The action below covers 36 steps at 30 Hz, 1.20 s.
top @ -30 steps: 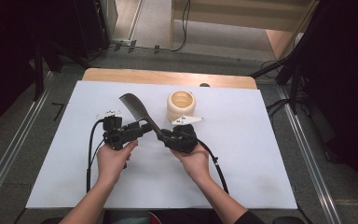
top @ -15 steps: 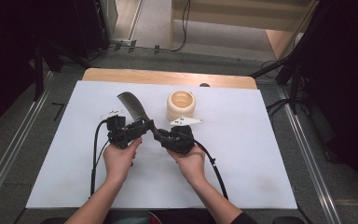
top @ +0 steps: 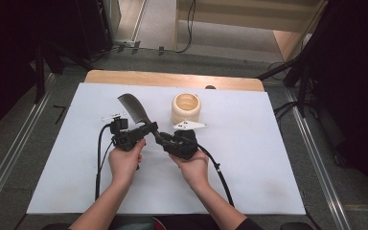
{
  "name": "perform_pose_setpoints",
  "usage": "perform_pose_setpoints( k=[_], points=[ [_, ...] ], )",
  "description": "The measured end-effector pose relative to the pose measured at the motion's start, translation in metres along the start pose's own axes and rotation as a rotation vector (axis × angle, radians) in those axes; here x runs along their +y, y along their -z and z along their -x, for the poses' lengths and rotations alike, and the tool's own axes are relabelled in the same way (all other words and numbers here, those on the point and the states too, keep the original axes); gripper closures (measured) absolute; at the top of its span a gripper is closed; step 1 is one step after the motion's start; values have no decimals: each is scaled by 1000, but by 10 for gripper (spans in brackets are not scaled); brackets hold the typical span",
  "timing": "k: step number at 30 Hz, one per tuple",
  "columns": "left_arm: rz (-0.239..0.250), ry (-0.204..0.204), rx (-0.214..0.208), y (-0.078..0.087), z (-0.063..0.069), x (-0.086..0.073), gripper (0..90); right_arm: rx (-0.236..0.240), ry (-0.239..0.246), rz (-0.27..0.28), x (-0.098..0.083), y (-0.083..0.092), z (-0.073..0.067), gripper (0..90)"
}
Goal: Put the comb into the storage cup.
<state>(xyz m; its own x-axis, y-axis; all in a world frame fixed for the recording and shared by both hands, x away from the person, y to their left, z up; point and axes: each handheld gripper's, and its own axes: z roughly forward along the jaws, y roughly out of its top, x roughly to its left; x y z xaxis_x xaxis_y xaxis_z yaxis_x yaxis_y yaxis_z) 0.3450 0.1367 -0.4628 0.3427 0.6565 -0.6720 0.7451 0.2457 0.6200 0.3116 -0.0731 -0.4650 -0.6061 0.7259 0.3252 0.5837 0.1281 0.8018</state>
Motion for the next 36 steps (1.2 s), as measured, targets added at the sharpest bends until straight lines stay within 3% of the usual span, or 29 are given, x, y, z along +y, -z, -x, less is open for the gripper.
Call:
perform_pose_setpoints(
  k=[3, 6, 15, 22, 29, 36],
  points=[
    [-1, 21, -18, 1, -1, 1, 629, 4, 8, 1, 0, 0, 0, 703],
    [-3, 70, -51, 3, -4, 2, 653, 6, 15, -3, 0, 0, 0, 703],
    [-8, 115, -118, 5, -6, 4, 715, 14, 50, -9, -1, -1, 1, 700],
    [-15, 106, -136, 5, -5, 4, 729, 37, 64, -25, -1, 0, 4, 676],
    [-8, 96, -126, 7, -6, 7, 729, 64, 68, -63, 0, 4, 8, 491],
    [-2, 92, -114, 10, -9, 9, 729, 86, 106, -71, -1, 9, 10, 439]
  ],
)
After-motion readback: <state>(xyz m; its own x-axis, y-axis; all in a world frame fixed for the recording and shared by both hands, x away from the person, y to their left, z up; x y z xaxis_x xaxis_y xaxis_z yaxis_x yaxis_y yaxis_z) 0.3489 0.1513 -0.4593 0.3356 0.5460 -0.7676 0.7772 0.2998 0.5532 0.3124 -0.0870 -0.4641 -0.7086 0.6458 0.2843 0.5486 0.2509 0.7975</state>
